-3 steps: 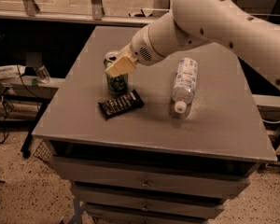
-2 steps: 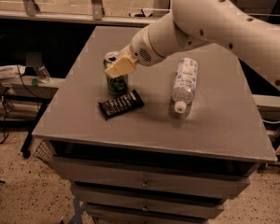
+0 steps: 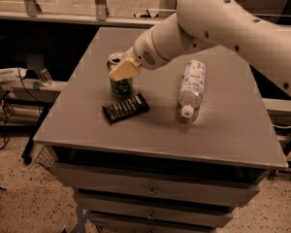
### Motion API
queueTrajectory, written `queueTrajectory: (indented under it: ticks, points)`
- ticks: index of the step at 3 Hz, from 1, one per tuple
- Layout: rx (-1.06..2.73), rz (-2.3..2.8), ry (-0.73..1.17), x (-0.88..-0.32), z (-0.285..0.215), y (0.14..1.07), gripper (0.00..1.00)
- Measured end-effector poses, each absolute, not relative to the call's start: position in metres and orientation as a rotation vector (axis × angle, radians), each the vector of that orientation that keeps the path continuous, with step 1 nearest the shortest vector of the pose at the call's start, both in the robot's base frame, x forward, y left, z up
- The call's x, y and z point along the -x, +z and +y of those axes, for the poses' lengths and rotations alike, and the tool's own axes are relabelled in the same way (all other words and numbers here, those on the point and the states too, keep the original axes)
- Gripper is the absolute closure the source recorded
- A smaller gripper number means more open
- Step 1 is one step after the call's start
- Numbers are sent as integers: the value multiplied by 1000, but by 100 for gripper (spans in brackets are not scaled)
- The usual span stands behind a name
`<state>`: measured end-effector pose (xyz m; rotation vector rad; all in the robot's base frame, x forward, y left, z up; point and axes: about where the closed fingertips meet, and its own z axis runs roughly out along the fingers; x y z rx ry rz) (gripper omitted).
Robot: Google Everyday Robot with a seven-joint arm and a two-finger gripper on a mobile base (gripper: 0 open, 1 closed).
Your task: Move green can near rxbar chocolate
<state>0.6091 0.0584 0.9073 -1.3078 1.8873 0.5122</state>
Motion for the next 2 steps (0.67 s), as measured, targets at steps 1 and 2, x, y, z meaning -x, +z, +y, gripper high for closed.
queueTrajectory:
  ticks: [1, 2]
  points:
    - [1311, 1886, 513, -608, 60, 907, 0]
    - [1277, 1906, 443, -602, 36, 918, 0]
